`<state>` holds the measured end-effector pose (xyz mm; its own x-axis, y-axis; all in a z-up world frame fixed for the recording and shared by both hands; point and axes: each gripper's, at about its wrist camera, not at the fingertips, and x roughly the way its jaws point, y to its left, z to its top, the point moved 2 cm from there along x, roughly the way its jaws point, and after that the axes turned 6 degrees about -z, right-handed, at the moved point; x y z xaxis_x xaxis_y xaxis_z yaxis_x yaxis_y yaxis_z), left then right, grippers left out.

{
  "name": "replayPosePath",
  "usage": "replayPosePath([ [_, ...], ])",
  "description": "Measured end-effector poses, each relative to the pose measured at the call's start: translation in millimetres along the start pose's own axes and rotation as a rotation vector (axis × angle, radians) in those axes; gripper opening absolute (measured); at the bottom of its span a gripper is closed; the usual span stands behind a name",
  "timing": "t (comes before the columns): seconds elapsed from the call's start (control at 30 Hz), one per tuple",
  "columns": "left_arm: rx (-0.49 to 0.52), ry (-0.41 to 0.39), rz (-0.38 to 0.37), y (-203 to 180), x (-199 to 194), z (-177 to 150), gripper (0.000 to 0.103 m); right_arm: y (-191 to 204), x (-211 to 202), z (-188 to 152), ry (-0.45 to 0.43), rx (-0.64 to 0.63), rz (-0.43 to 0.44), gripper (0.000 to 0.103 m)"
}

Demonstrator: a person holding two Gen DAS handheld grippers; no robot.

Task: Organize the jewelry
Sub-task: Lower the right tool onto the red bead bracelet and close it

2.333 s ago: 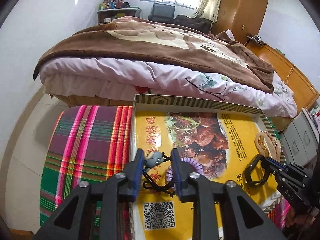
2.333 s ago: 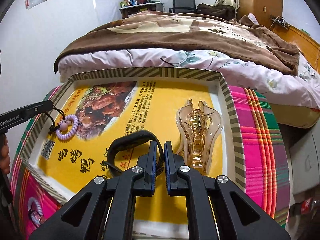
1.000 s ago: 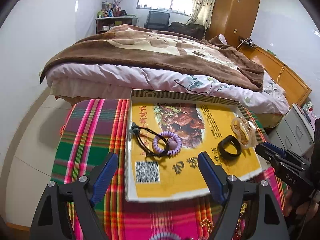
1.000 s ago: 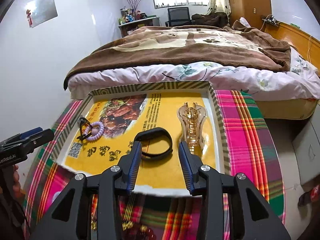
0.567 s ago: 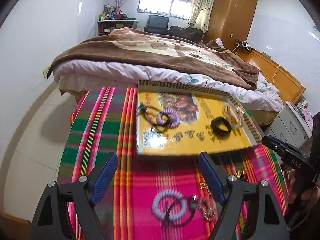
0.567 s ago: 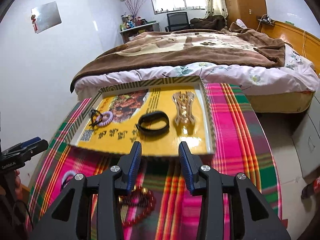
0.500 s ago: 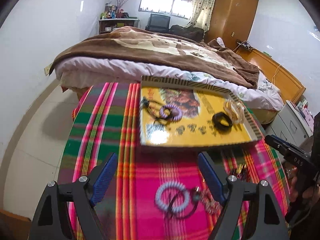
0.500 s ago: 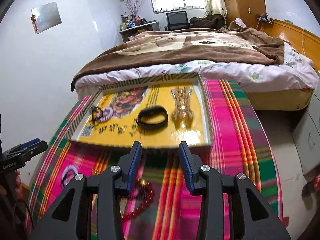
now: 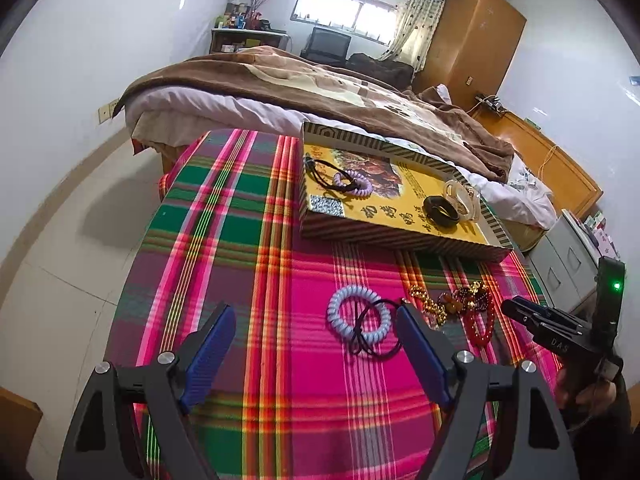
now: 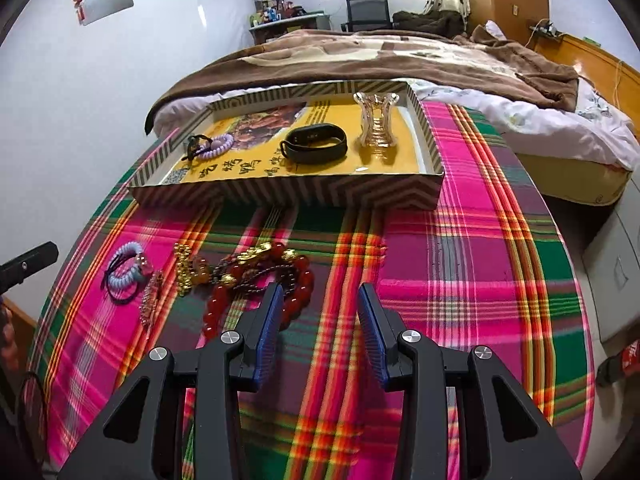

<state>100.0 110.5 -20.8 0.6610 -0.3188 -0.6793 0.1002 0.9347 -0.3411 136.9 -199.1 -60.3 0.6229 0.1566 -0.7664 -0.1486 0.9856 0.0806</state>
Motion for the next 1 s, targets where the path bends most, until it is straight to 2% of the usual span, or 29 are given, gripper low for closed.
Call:
replayPosePath([
  [0.07,0.0,0.004,-0.003,1,0,-3,0.082,8,-4,-2,-0.01,-0.024,0.035,0.04],
  [0.2,0.008,0.012,-0.009,1,3,-5,0.082,13,-5,8,-0.048,-0.035,0.001,0.04],
  [0.3,0.011,0.018,-0.021,0,4,-5,0.082,10,5,19,-0.014,-0.056,0.016,0.04],
  [0.43,0.01,0.034,-0.029,0,11,-7,0.082,20,15,27,-0.014,-0.171,0.021,0.04],
  [0.5,0.009,0.043,-0.032,-1,14,-7,0.082,23,21,29,-0.015,-0.216,-0.005,0.04],
  [0.6,0.009,0.053,-0.033,-1,19,-7,0.082,25,32,29,0.026,-0.283,-0.009,0.04],
  [0.83,0.006,0.068,-0.039,-2,29,-5,0.082,30,43,25,0.077,-0.352,0.084,0.041],
  [1.0,0.009,0.081,-0.043,-7,35,-4,0.082,32,51,29,0.093,-0.354,0.101,0.046],
])
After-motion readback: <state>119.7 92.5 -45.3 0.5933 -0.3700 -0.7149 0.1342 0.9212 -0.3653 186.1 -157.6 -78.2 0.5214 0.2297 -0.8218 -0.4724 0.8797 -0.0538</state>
